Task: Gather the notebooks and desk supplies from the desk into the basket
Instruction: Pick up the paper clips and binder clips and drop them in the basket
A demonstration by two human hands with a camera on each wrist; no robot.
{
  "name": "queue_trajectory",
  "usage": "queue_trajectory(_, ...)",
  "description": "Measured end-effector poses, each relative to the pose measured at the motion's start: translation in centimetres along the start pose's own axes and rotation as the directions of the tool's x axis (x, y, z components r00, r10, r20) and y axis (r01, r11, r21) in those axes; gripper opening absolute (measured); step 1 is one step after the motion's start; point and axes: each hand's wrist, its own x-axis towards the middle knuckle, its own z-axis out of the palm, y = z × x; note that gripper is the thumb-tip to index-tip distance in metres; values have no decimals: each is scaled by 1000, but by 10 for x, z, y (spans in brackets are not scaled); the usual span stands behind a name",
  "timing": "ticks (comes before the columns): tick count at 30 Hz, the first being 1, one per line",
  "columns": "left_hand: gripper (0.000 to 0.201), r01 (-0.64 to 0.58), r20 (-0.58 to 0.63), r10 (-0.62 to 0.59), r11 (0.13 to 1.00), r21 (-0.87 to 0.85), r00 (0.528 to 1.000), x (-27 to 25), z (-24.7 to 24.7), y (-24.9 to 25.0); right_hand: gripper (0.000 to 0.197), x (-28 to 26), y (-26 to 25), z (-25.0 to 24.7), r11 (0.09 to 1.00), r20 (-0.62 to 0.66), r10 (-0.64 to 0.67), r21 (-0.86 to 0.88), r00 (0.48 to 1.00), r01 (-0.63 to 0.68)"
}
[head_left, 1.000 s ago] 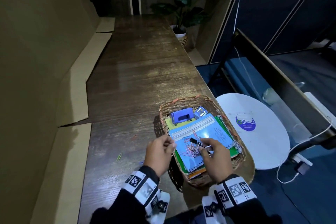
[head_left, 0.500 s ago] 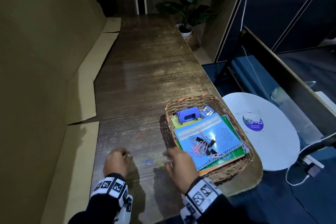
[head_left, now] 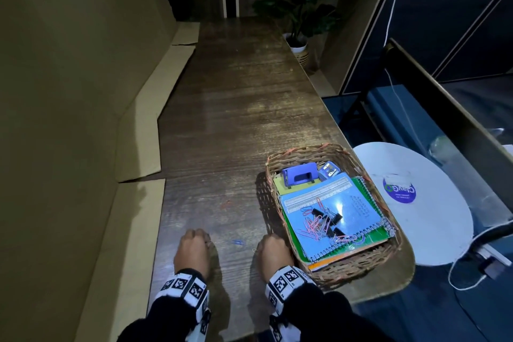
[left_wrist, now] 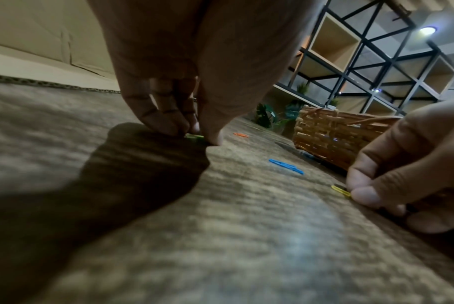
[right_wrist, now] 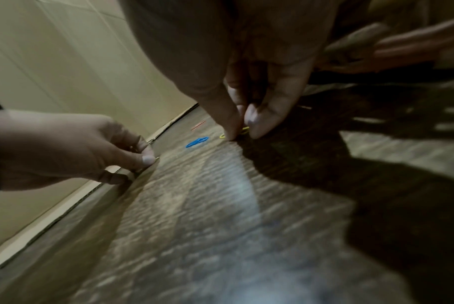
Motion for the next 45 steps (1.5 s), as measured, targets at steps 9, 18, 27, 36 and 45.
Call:
queue_trajectory(9, 19, 41, 90, -44, 998, 39, 995, -14, -12, -5, 19, -30, 3, -28, 974, 24, -86, 212, 996, 79)
queue_trajectory(18, 24, -65, -26, 61, 974, -217, 998, -23, -33, 9, 24, -43, 50, -140, 934, -324, 14, 343, 946, 103)
queue_trajectory(27, 14, -326, 43, 399, 802, -501, 916, -33, -49, 128, 31, -47, 79, -165, 964, -367, 73, 266, 928, 29)
queue_trajectory(36, 52, -307, 133, 383, 868, -390, 914, -28, -23, 139, 24, -43, 77, -159, 947, -356, 47, 313, 933, 72)
queue_trajectory(45, 24, -100, 8, 100, 994, -41, 995, 61, -18, 46, 28, -20, -11, -63, 921, -25, -382, 68, 924, 383)
